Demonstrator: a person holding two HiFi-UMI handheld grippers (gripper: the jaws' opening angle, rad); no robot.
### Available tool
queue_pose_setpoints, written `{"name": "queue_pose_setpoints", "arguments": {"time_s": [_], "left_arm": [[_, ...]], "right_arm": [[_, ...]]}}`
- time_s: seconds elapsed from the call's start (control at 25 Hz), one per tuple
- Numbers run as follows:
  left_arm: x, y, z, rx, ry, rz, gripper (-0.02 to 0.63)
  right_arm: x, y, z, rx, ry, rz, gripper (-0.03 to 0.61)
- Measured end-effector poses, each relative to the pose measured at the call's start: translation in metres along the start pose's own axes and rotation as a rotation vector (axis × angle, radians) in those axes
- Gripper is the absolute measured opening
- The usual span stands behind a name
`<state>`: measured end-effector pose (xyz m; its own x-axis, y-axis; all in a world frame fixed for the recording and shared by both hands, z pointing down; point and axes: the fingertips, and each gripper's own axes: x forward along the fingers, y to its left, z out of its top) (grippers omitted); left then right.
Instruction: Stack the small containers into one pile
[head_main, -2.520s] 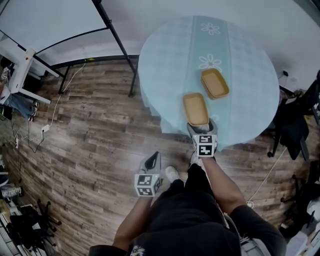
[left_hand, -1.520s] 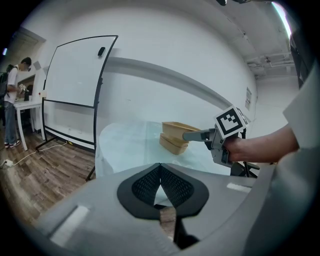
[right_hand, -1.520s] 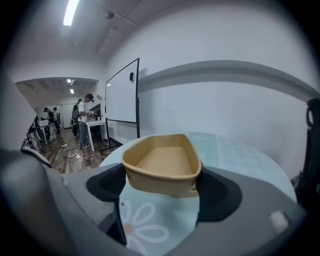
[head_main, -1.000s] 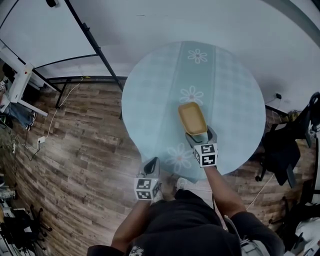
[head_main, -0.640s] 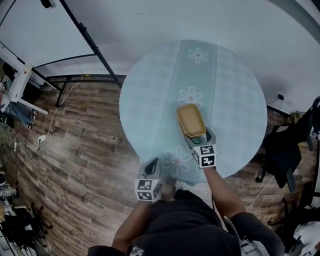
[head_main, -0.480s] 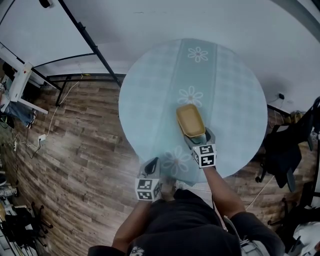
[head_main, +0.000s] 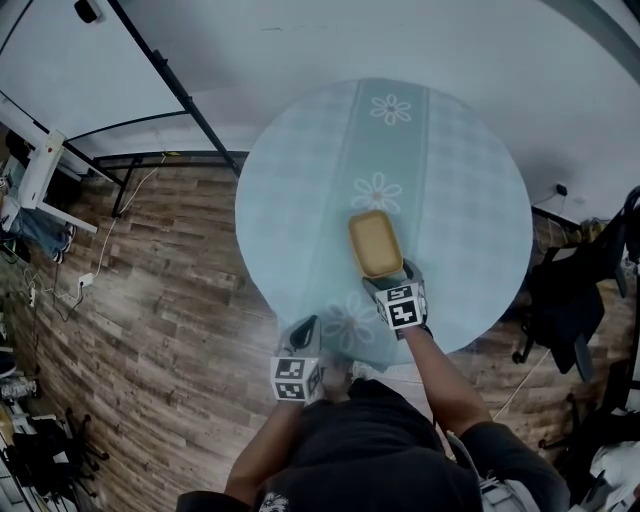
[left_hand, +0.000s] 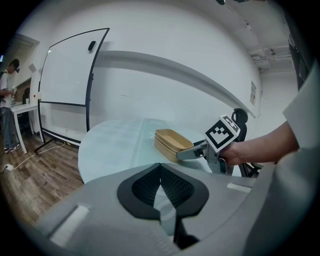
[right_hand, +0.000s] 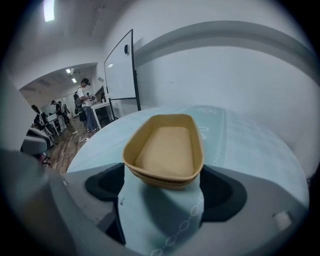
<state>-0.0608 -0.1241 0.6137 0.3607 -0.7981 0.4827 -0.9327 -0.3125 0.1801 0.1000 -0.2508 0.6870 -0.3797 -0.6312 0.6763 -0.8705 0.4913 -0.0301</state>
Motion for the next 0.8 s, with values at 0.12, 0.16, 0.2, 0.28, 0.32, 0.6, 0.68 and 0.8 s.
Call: {"name": "queue_pose_setpoints", "arguments": {"time_s": [0.12, 0.16, 0.2, 0.28, 0.32, 0.6, 0.68, 0.8], "left_arm": [[-0.002, -0.002, 0.0, 0.006, 0.0, 0.002, 0.005], [-0.003, -0.003, -0.001, 0.007, 0.001, 0.002, 0.005], [-0.005, -0.003, -0.002, 0.008, 0.003, 0.003, 0.005], [-0.009, -0.005, -0.003, 0.009, 0.006, 0.006, 0.005], [-0.011, -0.006, -0.004, 0.009, 0.007, 0.008, 0.005], [-0.014, -0.02, 0.0, 0.029, -0.013, -0.005, 0.005], [-0.012, -0.027, 0.004, 0.033, -0.027, -0.009, 0.005], [-0.012, -0.036, 0.01, 0.046, -0.048, -0.02, 0.005]], "right_arm": [[0.003, -0.001, -0.014, 0.008, 0.056, 0.018, 0.463], [0.001, 0.0, -0.015, 0.012, 0.064, 0.021, 0.463], [-0.002, 0.002, -0.015, 0.019, 0.067, 0.022, 0.463], [-0.007, 0.002, -0.015, 0.026, 0.06, 0.019, 0.463], [-0.009, 0.002, -0.016, 0.023, 0.051, 0.013, 0.463], [-0.046, 0.01, -0.004, 0.036, -0.016, 0.034, 0.463], [-0.059, 0.01, 0.001, 0.034, -0.052, 0.036, 0.463], [-0.08, 0.013, 0.011, 0.028, -0.11, 0.036, 0.446]]}}
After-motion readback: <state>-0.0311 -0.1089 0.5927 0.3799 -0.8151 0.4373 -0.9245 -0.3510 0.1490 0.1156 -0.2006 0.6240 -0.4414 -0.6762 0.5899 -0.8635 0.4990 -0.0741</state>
